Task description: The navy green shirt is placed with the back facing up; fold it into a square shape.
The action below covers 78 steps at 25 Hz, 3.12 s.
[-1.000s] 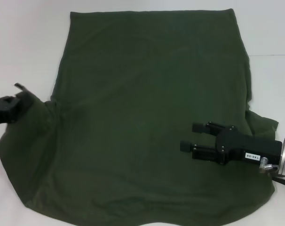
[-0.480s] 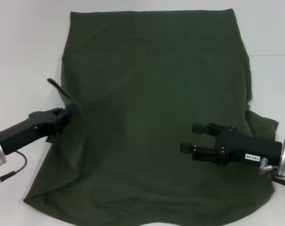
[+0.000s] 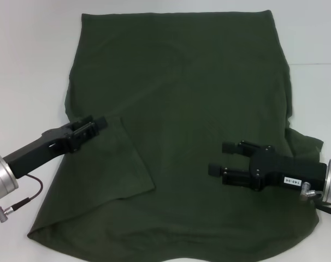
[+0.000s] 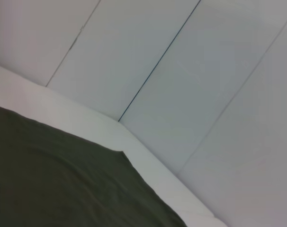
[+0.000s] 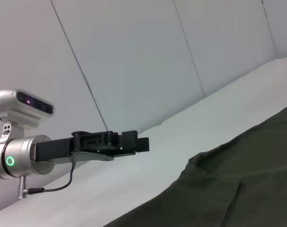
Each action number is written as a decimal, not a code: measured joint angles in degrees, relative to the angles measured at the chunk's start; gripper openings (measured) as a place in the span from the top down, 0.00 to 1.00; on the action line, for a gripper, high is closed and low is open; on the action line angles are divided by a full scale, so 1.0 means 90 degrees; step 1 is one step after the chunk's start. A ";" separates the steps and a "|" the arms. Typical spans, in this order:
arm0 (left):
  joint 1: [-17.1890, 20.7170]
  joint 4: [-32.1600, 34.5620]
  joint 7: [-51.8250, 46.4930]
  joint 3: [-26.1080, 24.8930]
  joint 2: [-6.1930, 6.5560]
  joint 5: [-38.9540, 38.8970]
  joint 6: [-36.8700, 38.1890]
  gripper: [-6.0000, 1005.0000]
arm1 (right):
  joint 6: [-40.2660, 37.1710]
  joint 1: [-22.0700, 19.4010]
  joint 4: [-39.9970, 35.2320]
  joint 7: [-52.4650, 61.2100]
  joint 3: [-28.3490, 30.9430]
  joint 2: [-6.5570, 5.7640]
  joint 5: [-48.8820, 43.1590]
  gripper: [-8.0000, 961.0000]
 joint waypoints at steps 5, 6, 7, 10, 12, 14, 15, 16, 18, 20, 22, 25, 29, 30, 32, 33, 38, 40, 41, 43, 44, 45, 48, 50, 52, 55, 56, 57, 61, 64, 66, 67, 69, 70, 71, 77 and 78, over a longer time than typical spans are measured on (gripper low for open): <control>0.0066 0.0016 0.0118 0.0006 0.0011 -0.0140 0.0465 0.37 | -0.0017 -0.0047 -0.0008 0.0042 0.0008 -0.0010 0.0062 0.08; 0.0078 0.0017 0.0233 0.0015 0.0012 -0.0145 0.0710 0.35 | -0.0025 -0.0063 -0.0005 0.0051 0.0008 -0.0014 0.0090 0.08; 0.0085 0.0017 0.0319 0.0022 0.0013 -0.0143 0.0836 0.33 | -0.0055 -0.0121 -0.0011 0.0125 0.0011 -0.0029 0.0189 0.08; 0.0129 -0.0014 0.0796 0.0094 0.0006 -0.0080 0.1328 0.27 | -0.0086 -0.0170 -0.0046 0.0301 0.0016 -0.0046 0.0284 0.08; 0.0178 -0.0034 0.1018 0.0269 0.0001 -0.0050 0.1476 0.23 | -0.0129 -0.0198 -0.0081 0.0592 0.0039 -0.0077 0.0345 0.08; 0.0204 -0.0036 0.1070 0.0543 0.0011 -0.0044 0.1518 0.19 | -0.0163 -0.0213 -0.0099 0.0921 0.0070 -0.0119 0.0373 0.08; 0.0209 -0.0036 0.1120 0.0701 0.0019 -0.0037 0.1537 0.17 | -0.0163 -0.0222 -0.0118 0.1147 0.0088 -0.0146 0.0383 0.08; 0.0213 -0.0035 0.1185 0.0873 0.0025 -0.0028 0.1556 0.15 | -0.0155 -0.0237 -0.0159 0.1428 0.0111 -0.0173 0.0389 0.08; 0.0239 -0.0035 0.1487 0.1278 0.0031 -0.0003 0.1645 0.12 | -0.0094 -0.0285 -0.0317 0.2078 0.0185 -0.0226 0.0397 0.08; 0.0270 -0.0035 0.1806 0.1605 0.0027 0.0007 0.1741 0.09 | -0.0050 -0.0353 -0.0575 0.2876 0.0297 -0.0286 0.0399 0.08; 0.0288 -0.0038 0.2043 0.1857 0.0020 0.0009 0.1818 0.07 | 0.0013 -0.0472 -0.0987 0.3904 0.0447 -0.0385 0.0395 0.08; 0.0295 -0.0042 0.2248 0.2153 0.0014 0.0009 0.1843 0.07 | 0.0098 -0.0554 -0.1212 0.4486 0.0473 -0.0481 0.0376 0.08; 0.0298 -0.0045 0.2416 0.2388 0.0013 0.0009 0.1844 0.07 | 0.0268 -0.0680 -0.1525 0.5398 0.0478 -0.0682 0.0296 0.08; 0.0298 -0.0045 0.2440 0.2424 0.0015 0.0009 0.1841 0.07 | 0.0300 -0.0704 -0.1586 0.5584 0.0484 -0.0732 0.0242 0.08; 0.0304 -0.0045 0.2494 0.2494 0.0018 0.0009 0.1810 0.07 | 0.0352 -0.0729 -0.1655 0.5903 0.0485 -0.0818 0.0079 0.08; 0.0310 -0.0047 0.2531 0.2532 0.0019 0.0014 0.1787 0.07 | 0.0387 -0.0738 -0.1678 0.6053 0.0486 -0.0862 -0.0012 0.08; 0.0317 -0.0060 0.2623 0.2617 0.0016 0.0094 0.1737 0.07 | 0.0670 -0.0739 -0.1733 0.6448 0.0490 -0.0928 -0.0430 0.08; 0.0318 -0.0105 0.2630 0.2615 0.0014 0.0096 0.1695 0.07 | 0.0797 -0.0739 -0.1712 0.6484 0.0490 -0.0919 -0.0551 0.08; 0.0318 -0.0131 0.2632 0.2612 0.0013 0.0096 0.1676 0.07 | 0.0846 -0.0740 -0.1687 0.6490 0.0489 -0.0906 -0.0617 0.08; 0.0318 -0.0174 0.2634 0.2604 0.0012 0.0097 0.1647 0.07 | 0.0916 -0.0743 -0.1642 0.6491 0.0487 -0.0869 -0.0686 0.08; 0.0318 -0.0187 0.2634 0.2607 0.0011 0.0097 0.1639 0.07 | 0.0934 -0.0745 -0.1602 0.6482 0.0487 -0.0853 -0.0705 0.08; 0.0318 -0.0194 0.2635 0.2612 0.0011 0.0097 0.1631 0.07 | 0.0954 -0.0750 -0.1535 0.6468 0.0487 -0.0842 -0.0708 0.08; 0.0318 -0.0199 0.2636 0.2621 0.0017 0.0106 0.1616 0.07 | 0.1035 -0.0760 -0.1317 0.6371 0.0472 -0.0822 -0.0712 0.08; 0.0318 -0.0201 0.2637 0.2623 0.0020 0.0119 0.1611 0.07 | 0.1149 -0.0769 -0.1152 0.6272 0.0454 -0.0801 -0.0715 0.08; 0.0318 -0.0201 0.2641 0.2625 0.0020 0.0131 0.1609 0.07 | 0.1270 -0.0773 -0.1045 0.6161 0.0447 -0.0773 -0.0721 0.08; 0.0318 -0.0201 0.2646 0.2627 0.0020 0.0139 0.1602 0.07 | 0.1380 -0.0764 -0.0958 0.6029 0.0446 -0.0742 -0.0727 0.08; 0.0318 -0.0201 0.2646 0.2628 0.0020 0.0141 0.1600 0.07 | 0.1412 -0.0757 -0.0943 0.5993 0.0444 -0.0729 -0.0727 0.08; 0.0319 -0.0201 0.2646 0.2629 0.0018 0.0143 0.1600 0.07 | 0.1451 -0.0746 -0.0933 0.5960 0.0441 -0.0714 -0.0728 0.08; 0.0318 -0.0213 0.2646 0.2630 0.0010 0.0146 0.1600 0.07 | 0.1534 -0.0724 -0.0933 0.5872 0.0433 -0.0687 -0.0731 0.08; 0.0318 -0.0229 0.2646 0.2629 0.0010 0.0146 0.1600 0.07 | 0.1536 -0.0711 -0.0933 0.5858 0.0434 -0.0692 -0.0733 0.08; 0.0318 -0.0266 0.2648 0.2630 0.0010 0.0146 0.1600 0.07 | 0.1547 -0.0706 -0.0933 0.5858 0.0437 -0.0703 -0.0733 0.09; 0.0318 -0.0284 0.2650 0.2630 0.0010 0.0146 0.1599 0.07 | 0.1562 -0.0705 -0.0933 0.5858 0.0437 -0.0708 -0.0733 0.09; 0.0318 -0.0289 0.2654 0.2626 0.0010 0.0146 0.1591 0.07 | 0.1593 -0.0705 -0.0943 0.5858 0.0435 -0.0712 -0.0733 0.09; 0.0318 -0.0291 0.2654 0.2622 0.0010 0.0146 0.1587 0.07 | 0.1617 -0.0705 -0.0951 0.5858 0.0435 -0.0713 -0.0733 0.09; 0.0318 -0.0294 0.2655 0.2614 0.0010 0.0146 0.1586 0.07 | 0.1642 -0.0703 -0.0958 0.5858 0.0433 -0.0713 -0.0733 0.09; 0.0318 -0.0299 0.2656 0.2593 0.0010 0.0143 0.1568 0.07 | 0.1711 -0.0659 -0.0935 0.5787 0.0423 -0.0691 -0.0733 0.09; 0.0318 -0.0299 0.2656 0.2591 0.0010 0.0139 0.1556 0.07 | 0.1714 -0.0652 -0.0932 0.5780 0.0423 -0.0681 -0.0733 0.09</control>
